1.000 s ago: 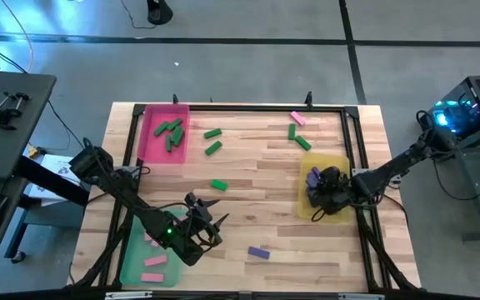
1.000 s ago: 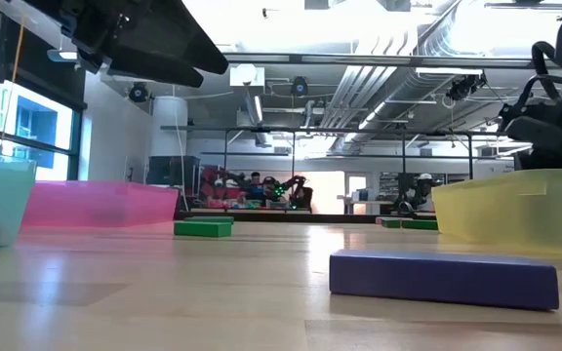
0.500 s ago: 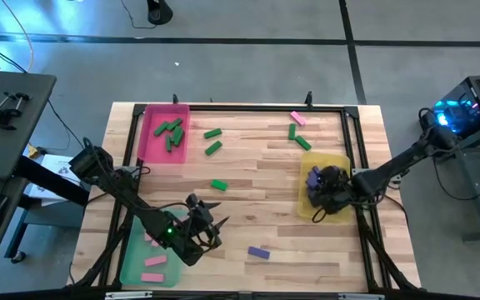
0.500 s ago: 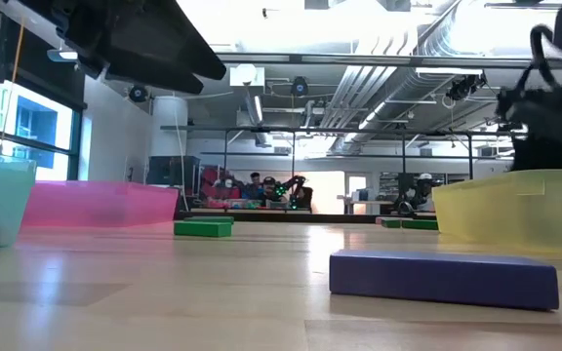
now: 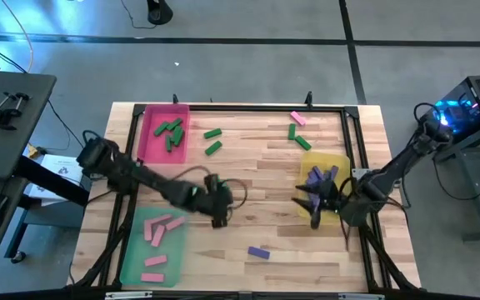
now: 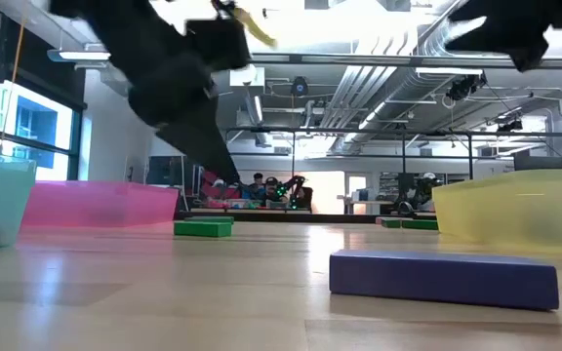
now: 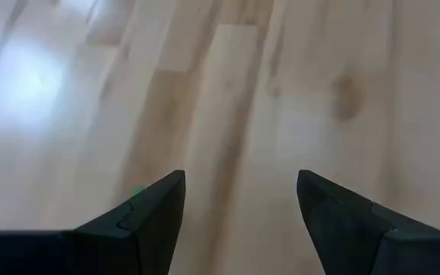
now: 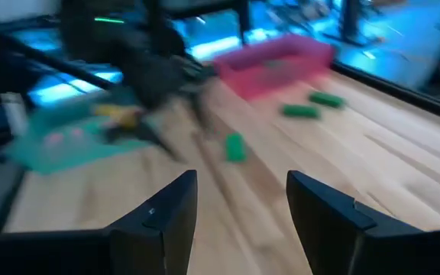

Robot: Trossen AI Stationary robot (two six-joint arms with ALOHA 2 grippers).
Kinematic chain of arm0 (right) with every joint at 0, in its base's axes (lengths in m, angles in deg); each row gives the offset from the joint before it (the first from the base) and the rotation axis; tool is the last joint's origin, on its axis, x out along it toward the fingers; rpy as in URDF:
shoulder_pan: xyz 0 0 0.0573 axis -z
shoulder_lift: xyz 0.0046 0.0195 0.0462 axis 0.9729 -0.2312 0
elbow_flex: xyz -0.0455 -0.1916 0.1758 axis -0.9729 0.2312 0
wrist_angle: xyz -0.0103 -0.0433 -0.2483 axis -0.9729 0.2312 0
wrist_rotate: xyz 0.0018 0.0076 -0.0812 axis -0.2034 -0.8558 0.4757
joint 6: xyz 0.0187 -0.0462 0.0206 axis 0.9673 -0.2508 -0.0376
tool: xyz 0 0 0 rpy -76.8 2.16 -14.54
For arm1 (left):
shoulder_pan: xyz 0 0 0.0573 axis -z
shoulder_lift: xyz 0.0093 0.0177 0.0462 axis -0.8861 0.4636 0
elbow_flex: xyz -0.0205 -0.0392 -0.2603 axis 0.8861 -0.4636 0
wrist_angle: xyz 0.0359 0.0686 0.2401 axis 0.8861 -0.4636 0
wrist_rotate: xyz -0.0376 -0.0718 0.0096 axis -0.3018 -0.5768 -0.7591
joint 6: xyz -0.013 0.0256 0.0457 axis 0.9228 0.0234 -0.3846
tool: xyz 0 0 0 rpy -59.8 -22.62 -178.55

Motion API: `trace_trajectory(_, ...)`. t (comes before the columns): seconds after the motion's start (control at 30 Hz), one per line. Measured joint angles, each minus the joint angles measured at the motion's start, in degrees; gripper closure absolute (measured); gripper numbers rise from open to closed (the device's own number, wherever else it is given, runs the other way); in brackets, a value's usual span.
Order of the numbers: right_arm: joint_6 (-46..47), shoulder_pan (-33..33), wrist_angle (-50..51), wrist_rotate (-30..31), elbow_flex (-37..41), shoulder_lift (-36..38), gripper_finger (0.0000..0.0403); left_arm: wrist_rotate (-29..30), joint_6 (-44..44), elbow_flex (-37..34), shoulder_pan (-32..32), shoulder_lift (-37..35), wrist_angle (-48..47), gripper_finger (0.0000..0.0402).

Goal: Sort blocks
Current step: Put the green block into the pink bin

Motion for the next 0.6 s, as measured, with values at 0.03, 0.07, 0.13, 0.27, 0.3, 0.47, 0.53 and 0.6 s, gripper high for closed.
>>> trace_trajectory(0.03,-1.99,-0.78,-3.20,-0.02,0.17,-0.85,0.0215,-1.29,-5.21,0.00,-1.75,0.00,-0.06,0.0163)
trace_trajectory(0.07,-3.48,-1.43,-5.83,-0.05,0.32,-1.80,0.0215,-1.96,-10.60,0.00,-3.28,-0.01,-0.28,0.0163)
trace_trajectory(0.13,-4.98,-2.64,-8.78,-0.02,0.63,-3.78,0.0215,-3.11,-20.04,0.00,-5.79,-0.01,-0.62,0.0163)
trace_trajectory(0.27,-3.21,-3.93,-10.69,-0.04,0.64,-8.51,0.0215,-10.25,-27.48,0.00,-10.97,0.00,-1.02,0.0163)
trace_trajectory(0.3,-1.80,-4.08,-10.79,-0.04,0.64,-9.72,0.0215,-13.40,-27.63,0.00,-12.30,0.00,-1.45,0.0163)
trace_trajectory(0.47,3.74,-4.35,-10.90,-0.04,0.64,-14.97,0.0215,-20.68,-29.14,-2.33,-16.47,0.00,-1.50,0.0163)
trace_trajectory(0.53,5.23,-4.35,-11.08,-0.04,0.64,-16.42,0.0215,-20.75,-30.14,-4.30,-17.27,0.00,0.02,0.0163)
trace_trajectory(0.6,6.26,-4.35,-11.06,-0.06,0.64,-17.44,0.0215,-20.81,-30.60,-6.98,-18.04,0.00,3.02,0.0163)
